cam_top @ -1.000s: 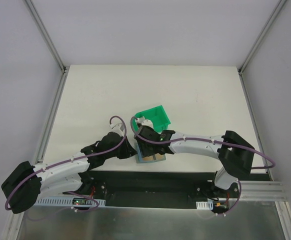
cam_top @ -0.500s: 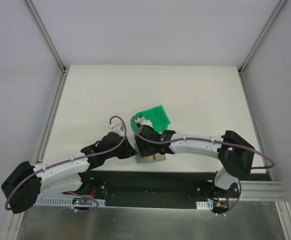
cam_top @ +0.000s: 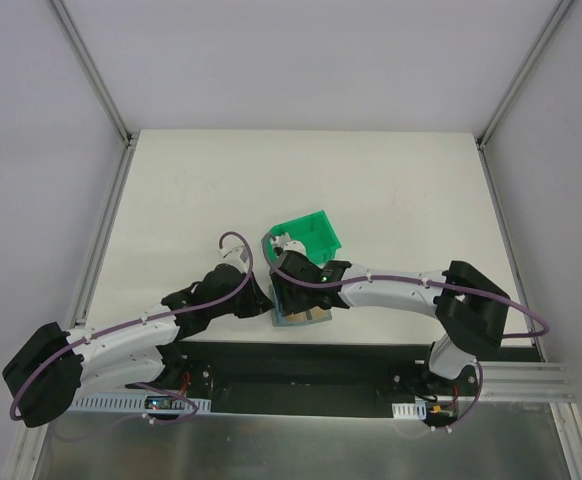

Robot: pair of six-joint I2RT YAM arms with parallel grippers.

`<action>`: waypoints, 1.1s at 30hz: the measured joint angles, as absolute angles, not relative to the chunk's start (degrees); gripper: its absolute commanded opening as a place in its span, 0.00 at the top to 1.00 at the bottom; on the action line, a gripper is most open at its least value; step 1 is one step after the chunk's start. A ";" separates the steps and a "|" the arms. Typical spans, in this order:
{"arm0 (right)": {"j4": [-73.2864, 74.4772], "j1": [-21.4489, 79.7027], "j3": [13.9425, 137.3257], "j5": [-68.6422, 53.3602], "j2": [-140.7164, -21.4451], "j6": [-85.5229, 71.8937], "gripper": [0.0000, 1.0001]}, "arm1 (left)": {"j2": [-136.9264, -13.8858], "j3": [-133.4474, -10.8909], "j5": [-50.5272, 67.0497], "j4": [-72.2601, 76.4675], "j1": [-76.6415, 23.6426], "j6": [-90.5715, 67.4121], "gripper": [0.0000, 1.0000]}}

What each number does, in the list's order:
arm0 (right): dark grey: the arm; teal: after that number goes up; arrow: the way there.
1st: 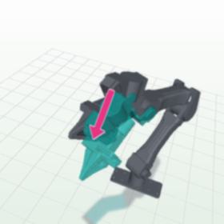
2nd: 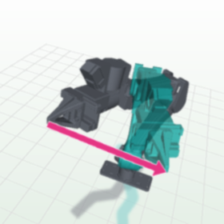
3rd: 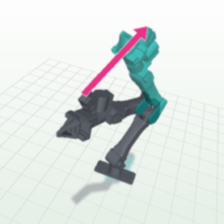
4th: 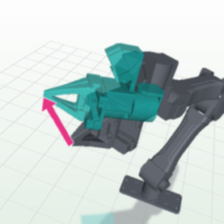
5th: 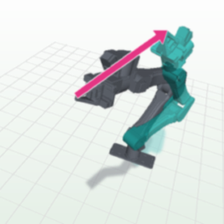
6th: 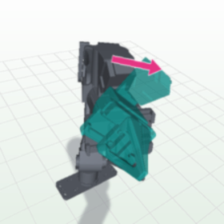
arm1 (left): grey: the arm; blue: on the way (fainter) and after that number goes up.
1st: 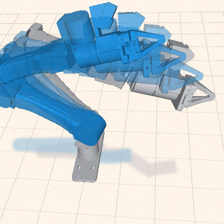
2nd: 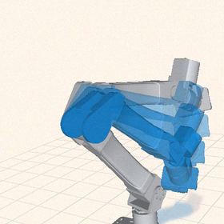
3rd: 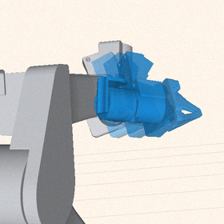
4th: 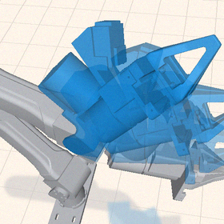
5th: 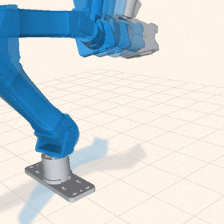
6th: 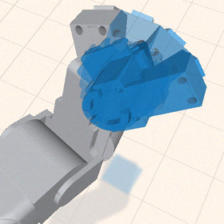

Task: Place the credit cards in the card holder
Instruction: Turn over the card slot in the card holder.

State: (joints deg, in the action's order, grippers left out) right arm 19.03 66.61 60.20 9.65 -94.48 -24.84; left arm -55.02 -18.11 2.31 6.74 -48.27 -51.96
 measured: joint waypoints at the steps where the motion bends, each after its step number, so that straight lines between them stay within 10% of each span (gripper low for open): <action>1: 19.03 66.57 60.14 9.65 -94.48 -24.84 0.53 | -55.02 -18.11 2.31 6.74 -48.27 -51.96 1.00; 21: 20.12 66.15 59.83 9.82 -95.98 -24.93 0.50 | -54.83 -18.04 2.28 6.68 -48.27 -52.07 1.00; 33: 27.40 68.86 65.39 16.75 -99.09 -24.80 0.67 | -54.26 -18.04 2.28 6.61 -48.27 -52.14 1.00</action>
State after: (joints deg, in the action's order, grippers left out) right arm 27.40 68.86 65.39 16.75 -99.09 -24.80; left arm -54.26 -18.04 2.28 6.61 -48.27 -52.14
